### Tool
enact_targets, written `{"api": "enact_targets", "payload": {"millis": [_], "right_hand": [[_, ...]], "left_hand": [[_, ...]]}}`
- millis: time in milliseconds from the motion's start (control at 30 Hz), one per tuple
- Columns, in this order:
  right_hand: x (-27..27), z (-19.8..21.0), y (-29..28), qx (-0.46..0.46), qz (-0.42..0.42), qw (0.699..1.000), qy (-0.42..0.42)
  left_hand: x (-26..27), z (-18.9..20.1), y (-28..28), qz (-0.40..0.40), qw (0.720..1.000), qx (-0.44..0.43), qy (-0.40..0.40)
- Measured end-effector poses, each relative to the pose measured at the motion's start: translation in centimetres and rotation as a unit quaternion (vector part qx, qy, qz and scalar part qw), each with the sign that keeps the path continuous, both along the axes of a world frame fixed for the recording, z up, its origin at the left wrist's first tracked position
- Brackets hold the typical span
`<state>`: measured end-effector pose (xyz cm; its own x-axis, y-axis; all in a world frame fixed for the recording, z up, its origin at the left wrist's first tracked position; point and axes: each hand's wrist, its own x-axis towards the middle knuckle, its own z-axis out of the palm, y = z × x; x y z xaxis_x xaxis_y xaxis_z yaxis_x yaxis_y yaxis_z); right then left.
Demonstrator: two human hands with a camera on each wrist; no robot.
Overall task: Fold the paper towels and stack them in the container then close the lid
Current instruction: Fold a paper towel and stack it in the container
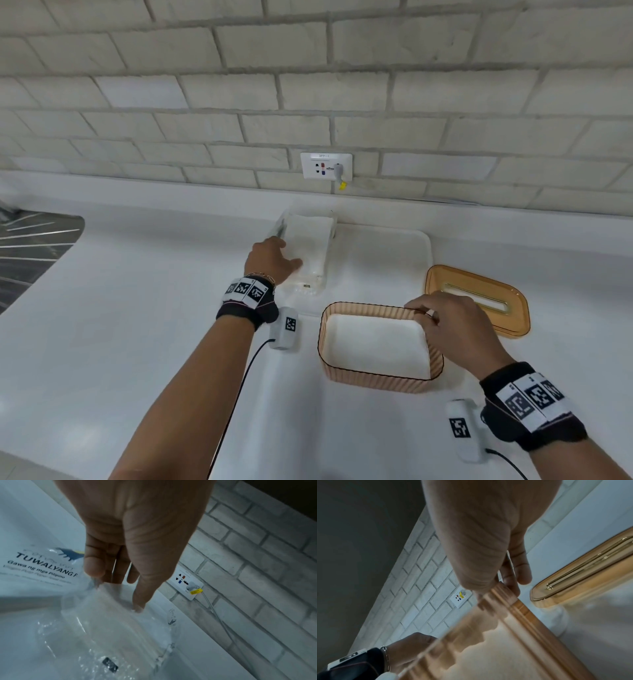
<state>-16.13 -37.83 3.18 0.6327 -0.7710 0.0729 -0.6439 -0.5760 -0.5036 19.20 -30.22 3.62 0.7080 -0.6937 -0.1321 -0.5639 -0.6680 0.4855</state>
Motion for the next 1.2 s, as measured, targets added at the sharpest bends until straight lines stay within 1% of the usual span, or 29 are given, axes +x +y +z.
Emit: {"api": "enact_targets", "payload": {"millis": [200, 333, 533, 600, 700, 800, 833, 867, 900, 967, 1033, 1067, 1100, 1133, 1167, 1200], "right_hand": [[-0.1, 0.2, 0.0, 0.017, -0.017, 1.000, -0.007], [-0.4, 0.5, -0.3, 0.040, -0.022, 0.999, -0.008], [-0.6, 1.1, -0.4, 0.046, -0.036, 0.998, -0.018], [-0.6, 1.1, -0.4, 0.045, -0.035, 0.998, -0.025], [-0.5, 1.2, -0.3, 0.052, -0.031, 0.998, -0.035], [-0.2, 1.9, 0.0, 0.060, -0.029, 0.996, -0.051], [-0.1, 2.2, 0.1, 0.063, -0.028, 0.996, -0.057], [0.1, 2.6, 0.3, 0.067, -0.029, 0.995, -0.064], [0.2, 3.1, 0.5, 0.075, -0.030, 0.994, -0.073], [0.7, 4.1, 1.0, 0.104, -0.030, 0.989, -0.102], [1.5, 5.2, 1.5, 0.154, -0.027, 0.978, -0.138], [1.9, 5.6, 1.7, 0.189, -0.024, 0.970, -0.152], [2.3, 5.9, 1.9, 0.228, -0.017, 0.960, -0.163], [2.8, 6.1, 2.1, 0.269, -0.008, 0.948, -0.171], [3.2, 6.1, 2.3, 0.314, 0.003, 0.932, -0.182], [3.7, 6.1, 2.5, 0.365, 0.014, 0.908, -0.206]], "left_hand": [[0.4, -0.5, -0.3, 0.070, 0.994, -0.051, 0.072], [0.7, -0.3, -0.2, 0.111, 0.983, -0.083, 0.121], [0.9, -0.2, -0.3, 0.132, 0.974, -0.119, 0.138], [0.8, -0.4, -0.5, 0.142, 0.964, -0.136, 0.177], [0.2, -0.8, -0.7, 0.164, 0.938, -0.158, 0.261], [-0.4, -0.6, -0.6, 0.160, 0.927, -0.185, 0.285], [-0.6, -0.1, -0.5, 0.163, 0.919, -0.207, 0.293], [-0.8, 0.5, -0.4, 0.170, 0.904, -0.240, 0.311], [-1.2, 1.6, -0.1, 0.183, 0.881, -0.275, 0.340], [-1.8, 3.9, 0.8, 0.200, 0.820, -0.329, 0.423], [-2.6, 6.2, 2.1, 0.168, 0.768, -0.339, 0.517], [-3.1, 7.2, 2.8, 0.140, 0.749, -0.338, 0.553], [-3.6, 8.1, 3.4, 0.116, 0.740, -0.332, 0.573], [-4.1, 8.9, 4.0, 0.097, 0.738, -0.324, 0.585], [-4.7, 9.6, 4.5, 0.078, 0.740, -0.311, 0.591], [-5.3, 10.0, 4.9, 0.062, 0.740, -0.302, 0.598]]}}
